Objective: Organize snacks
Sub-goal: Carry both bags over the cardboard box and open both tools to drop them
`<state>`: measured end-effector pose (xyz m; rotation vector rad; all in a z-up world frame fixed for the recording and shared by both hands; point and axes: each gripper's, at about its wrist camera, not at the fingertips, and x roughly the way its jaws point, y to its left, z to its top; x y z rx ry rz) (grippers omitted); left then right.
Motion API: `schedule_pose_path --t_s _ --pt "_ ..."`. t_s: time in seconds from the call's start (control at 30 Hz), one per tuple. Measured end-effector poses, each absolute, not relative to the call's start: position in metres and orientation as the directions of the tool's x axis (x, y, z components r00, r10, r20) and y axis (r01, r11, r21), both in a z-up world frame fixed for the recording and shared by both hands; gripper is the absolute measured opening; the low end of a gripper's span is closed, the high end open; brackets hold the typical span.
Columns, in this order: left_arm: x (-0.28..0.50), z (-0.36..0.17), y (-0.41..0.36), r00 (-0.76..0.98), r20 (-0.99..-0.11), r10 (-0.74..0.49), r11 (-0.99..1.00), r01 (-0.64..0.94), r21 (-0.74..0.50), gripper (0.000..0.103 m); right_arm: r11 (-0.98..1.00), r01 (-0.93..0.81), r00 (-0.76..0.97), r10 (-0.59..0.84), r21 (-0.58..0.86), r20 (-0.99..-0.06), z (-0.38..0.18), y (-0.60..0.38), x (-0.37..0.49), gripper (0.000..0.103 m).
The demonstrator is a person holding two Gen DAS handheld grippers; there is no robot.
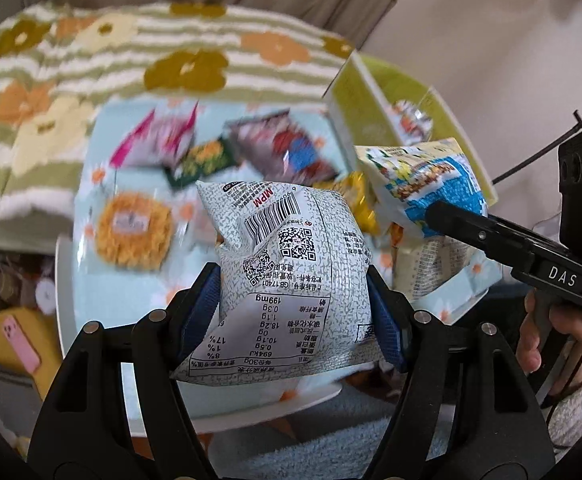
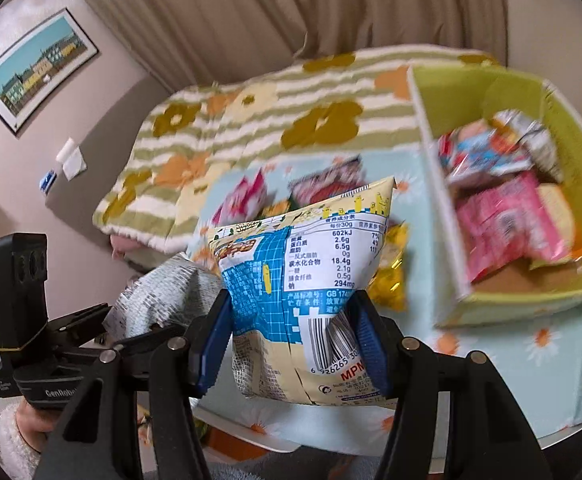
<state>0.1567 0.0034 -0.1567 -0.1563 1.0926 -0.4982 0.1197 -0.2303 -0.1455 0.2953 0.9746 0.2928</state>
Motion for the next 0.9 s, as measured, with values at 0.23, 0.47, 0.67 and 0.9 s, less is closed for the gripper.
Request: schedule_pose_path --t_s 0.23,0.47,0.67,0.9 --pt "0.176 -0.11 -0.047 0.457 -0.751 -0.476 0.872 0.356 -0.336 0.067 0.927 -0.104 0.622 0.344 0.361 -0.704 -0.107 -0.292 0.124 0.055" --pt "0.201 -0.082 -0.135 0.488 -0.708 -0.51 0.851 0.406 -0.333 0.067 0.932 -0.072 0.659 0.311 0.354 -0.685 -0.091 -0.377 0.136 0.055" --pt "0.22 -0.09 -0.208 0.473 -0.711 -0.521 0.841 0.426 -0.332 0.067 0.926 -0.049 0.667 0.311 0.375 -0.678 -0.099 -0.437 0.145 0.055" --pt "0.222 -0.12 -0.27 0.459 -0.728 -0.51 0.843 0.435 -0.317 0.068 0.91 -0.045 0.639 0.343 0.412 -0.688 -0.117 -0.48 0.151 0.055"
